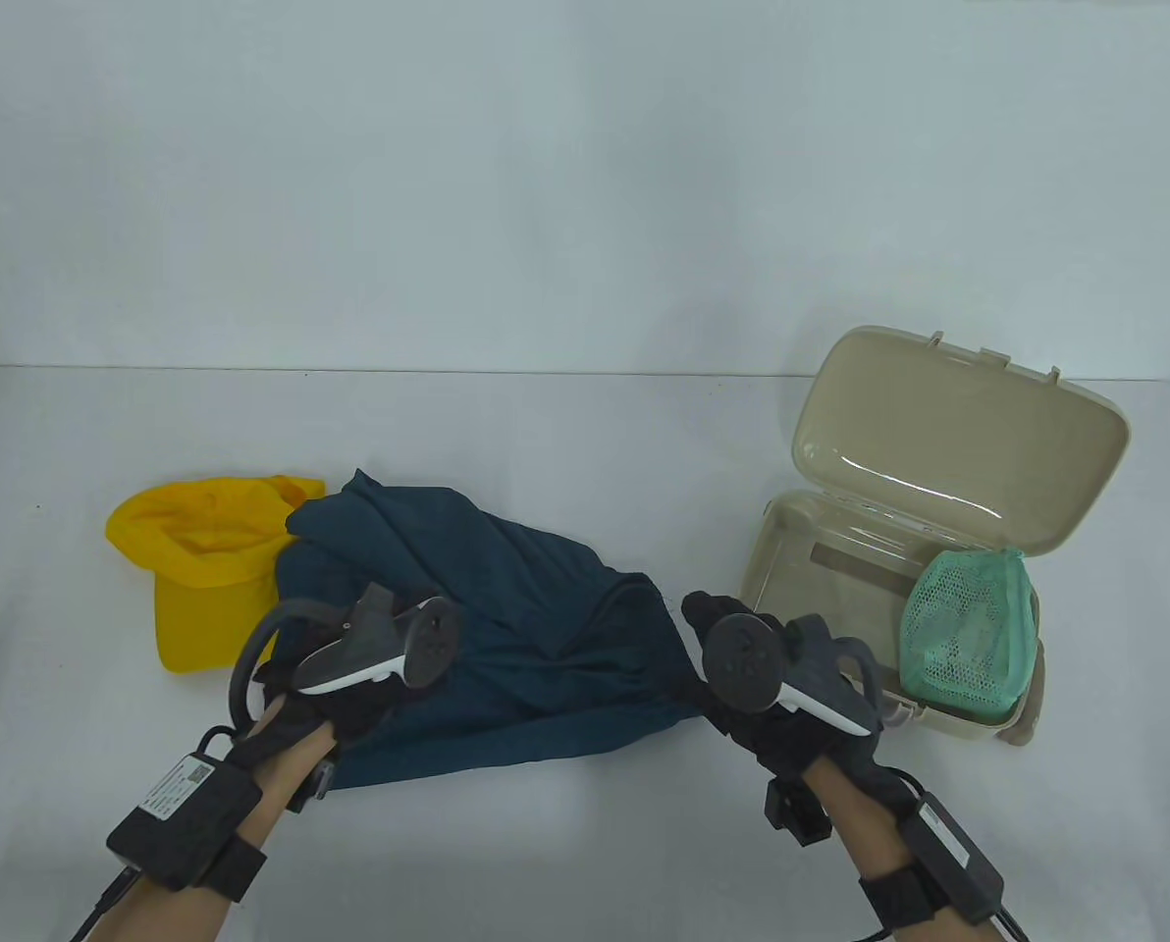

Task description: Pack suitcase

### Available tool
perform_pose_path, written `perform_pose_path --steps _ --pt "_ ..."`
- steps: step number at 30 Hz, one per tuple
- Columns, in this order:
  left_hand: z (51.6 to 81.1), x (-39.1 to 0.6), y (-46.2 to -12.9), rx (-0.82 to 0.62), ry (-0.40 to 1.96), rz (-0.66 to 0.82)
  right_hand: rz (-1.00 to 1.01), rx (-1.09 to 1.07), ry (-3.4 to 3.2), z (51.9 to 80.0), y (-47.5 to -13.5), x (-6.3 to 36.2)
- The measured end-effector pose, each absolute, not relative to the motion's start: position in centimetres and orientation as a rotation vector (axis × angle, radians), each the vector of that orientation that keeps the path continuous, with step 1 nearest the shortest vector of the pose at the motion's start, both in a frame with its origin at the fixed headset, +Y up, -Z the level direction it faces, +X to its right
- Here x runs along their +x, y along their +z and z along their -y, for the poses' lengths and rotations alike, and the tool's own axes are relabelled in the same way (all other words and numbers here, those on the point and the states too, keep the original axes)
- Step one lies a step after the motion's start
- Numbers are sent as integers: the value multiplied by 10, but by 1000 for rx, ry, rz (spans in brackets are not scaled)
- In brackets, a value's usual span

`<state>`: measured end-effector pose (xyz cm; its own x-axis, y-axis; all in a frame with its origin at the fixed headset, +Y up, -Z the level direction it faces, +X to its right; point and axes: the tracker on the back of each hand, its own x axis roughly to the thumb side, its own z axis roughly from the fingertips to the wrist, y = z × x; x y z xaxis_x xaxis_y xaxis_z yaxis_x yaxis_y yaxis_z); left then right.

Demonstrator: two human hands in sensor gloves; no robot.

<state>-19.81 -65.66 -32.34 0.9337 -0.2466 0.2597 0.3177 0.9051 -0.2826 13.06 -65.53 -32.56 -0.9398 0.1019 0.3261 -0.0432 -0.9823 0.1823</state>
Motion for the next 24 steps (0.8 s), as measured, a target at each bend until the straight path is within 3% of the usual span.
perform_pose_path --steps 6,14,19,24 --pt "684 -225 -310 -466 -292 243 -439 600 3189 693 -332 109" --pt "734 -236 -295 -648 -507 253 -558 620 3319 729 -334 105" --pt "744 -240 -292 -562 -519 229 -574 613 3437 748 -335 107" --pt "746 -242 -293 -475 -549 192 -481 580 3487 750 -336 115"
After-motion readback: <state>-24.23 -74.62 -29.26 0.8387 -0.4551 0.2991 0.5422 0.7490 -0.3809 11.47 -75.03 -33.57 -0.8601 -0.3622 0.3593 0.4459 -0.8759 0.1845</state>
